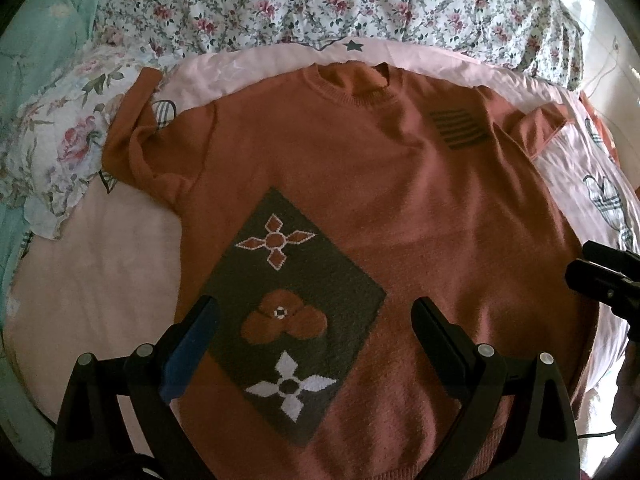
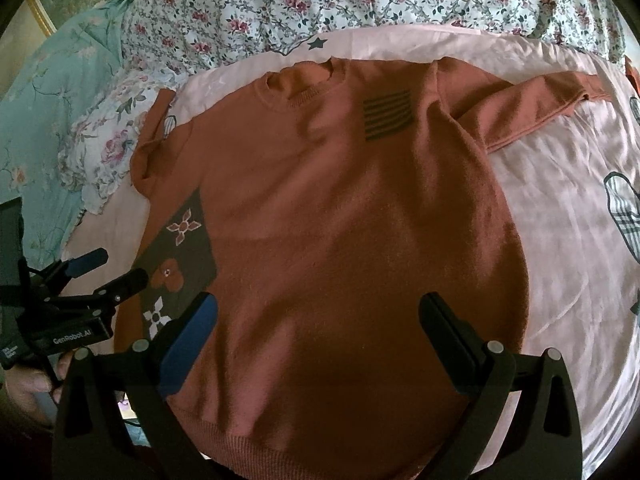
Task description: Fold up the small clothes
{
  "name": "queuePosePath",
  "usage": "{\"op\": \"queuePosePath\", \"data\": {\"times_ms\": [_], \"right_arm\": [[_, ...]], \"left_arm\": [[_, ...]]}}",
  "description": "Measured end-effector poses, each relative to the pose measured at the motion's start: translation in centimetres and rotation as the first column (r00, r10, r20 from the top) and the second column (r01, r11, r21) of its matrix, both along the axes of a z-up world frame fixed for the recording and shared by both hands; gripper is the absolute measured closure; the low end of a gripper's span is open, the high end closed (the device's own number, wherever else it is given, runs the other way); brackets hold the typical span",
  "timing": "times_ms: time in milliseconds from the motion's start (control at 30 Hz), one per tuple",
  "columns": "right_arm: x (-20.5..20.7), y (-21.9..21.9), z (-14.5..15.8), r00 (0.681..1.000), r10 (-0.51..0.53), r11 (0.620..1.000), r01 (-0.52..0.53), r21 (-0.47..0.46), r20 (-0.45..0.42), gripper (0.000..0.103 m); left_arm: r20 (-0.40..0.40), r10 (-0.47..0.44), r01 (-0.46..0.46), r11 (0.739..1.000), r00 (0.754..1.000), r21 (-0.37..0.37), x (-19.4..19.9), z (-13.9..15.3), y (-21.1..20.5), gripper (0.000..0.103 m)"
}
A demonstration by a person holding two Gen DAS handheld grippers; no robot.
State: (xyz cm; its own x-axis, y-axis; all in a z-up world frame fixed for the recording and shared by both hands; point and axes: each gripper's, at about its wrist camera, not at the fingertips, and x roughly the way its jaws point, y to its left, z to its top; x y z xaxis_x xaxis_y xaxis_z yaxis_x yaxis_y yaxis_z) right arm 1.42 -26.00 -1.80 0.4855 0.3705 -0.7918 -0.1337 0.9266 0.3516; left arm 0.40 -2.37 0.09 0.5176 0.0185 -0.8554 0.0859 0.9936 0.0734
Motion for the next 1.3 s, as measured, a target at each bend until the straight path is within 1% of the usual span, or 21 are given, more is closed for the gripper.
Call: {"op": "queuePosePath", "data": {"times_ms": [67, 167, 300, 333, 367, 433, 567, 667, 867, 1000, 1133, 1233, 1300], "right_arm": [[0.0, 0.0, -0.1, 1.000, 0.000, 1.000, 0.000, 0.004, -0.002, 0.002], [0.2, -0.1, -0.1, 1.000, -0.002, 1.000, 0.002, 0.017, -0.022, 0.002], [0.6, -0.2, -0.2, 0.998, -0.006, 1.000, 0.007, 0.016, -0.066, 0.002], [0.8, -0.2, -0.3, 0.995, -0.005, 1.000, 0.007, 0.013, -0.103, 0.002], [0.9, -0.3, -0.4, 0.994, -0.006, 1.000, 0.008, 0.010, -0.106, 0.002], [1.2, -0.5, -0.5, 0.994, -0.008, 1.000, 0.009, 0.012, -0.107, 0.002], [1.5, -1.0, -0.6, 0.997, -0.012, 1.000, 0.013, 0.016, -0.077, 0.002], [1.9, -1.5, -0.8, 0.997, -0.020, 1.000, 0.021, 0.020, -0.076, 0.002], [3.1, -3.9, -1.1, 0.995, -0.063, 0.998, 0.065, 0.026, -0.078, 0.002], [4.5, -6.8, -1.3, 0.989, -0.121, 0.991, 0.125, 0.040, -0.079, 0.002], [6.2, -11.4, -1.4, 0.974, -0.215, 0.975, 0.218, 0.051, -0.070, 0.003], [7.9, -15.9, -1.6, 0.950, -0.304, 0.950, 0.307, 0.048, -0.068, 0.011], [9.5, -19.3, -1.9, 0.927, -0.367, 0.927, 0.371, 0.050, -0.076, 0.019]], "left_arm": [[-0.028, 0.002, -0.002, 1.000, 1.000, -0.008, 0.1, -0.1, 0.1, 0.006], [-0.042, 0.002, -0.002, 1.000, 0.999, -0.002, 0.4, -0.1, 0.0, 0.006], [-0.057, 0.006, -0.006, 1.000, 0.998, 0.001, 0.8, -0.3, -0.1, 0.006], [-0.054, 0.008, -0.008, 1.000, 0.998, 0.000, 1.0, -0.3, 0.0, 0.006], [-0.054, 0.009, -0.010, 1.000, 0.998, -0.001, 1.1, -0.3, 0.0, 0.006], [-0.052, 0.013, -0.013, 1.000, 0.999, -0.003, 1.3, -0.4, -0.1, 0.006], [-0.058, 0.017, -0.018, 1.000, 0.998, -0.003, 1.9, -0.6, -0.2, 0.006], [-0.059, 0.022, -0.023, 1.000, 0.998, -0.012, 2.3, -0.8, -0.1, 0.006], [-0.071, 0.036, -0.039, 0.998, 0.997, -0.053, 3.6, -1.0, -0.2, 0.004], [-0.085, 0.048, -0.053, 0.997, 0.995, -0.048, 5.0, -1.2, -0.5, 0.004], [-0.096, 0.066, -0.071, 0.996, 0.993, -0.047, 6.7, -1.5, -0.8, 0.004], [-0.105, 0.074, -0.079, 0.996, 0.992, -0.048, 7.8, -1.6, -1.3, 0.004], [-0.109, 0.075, -0.080, 0.996, 0.991, -0.040, 8.5, -1.8, -1.8, 0.004]]}}
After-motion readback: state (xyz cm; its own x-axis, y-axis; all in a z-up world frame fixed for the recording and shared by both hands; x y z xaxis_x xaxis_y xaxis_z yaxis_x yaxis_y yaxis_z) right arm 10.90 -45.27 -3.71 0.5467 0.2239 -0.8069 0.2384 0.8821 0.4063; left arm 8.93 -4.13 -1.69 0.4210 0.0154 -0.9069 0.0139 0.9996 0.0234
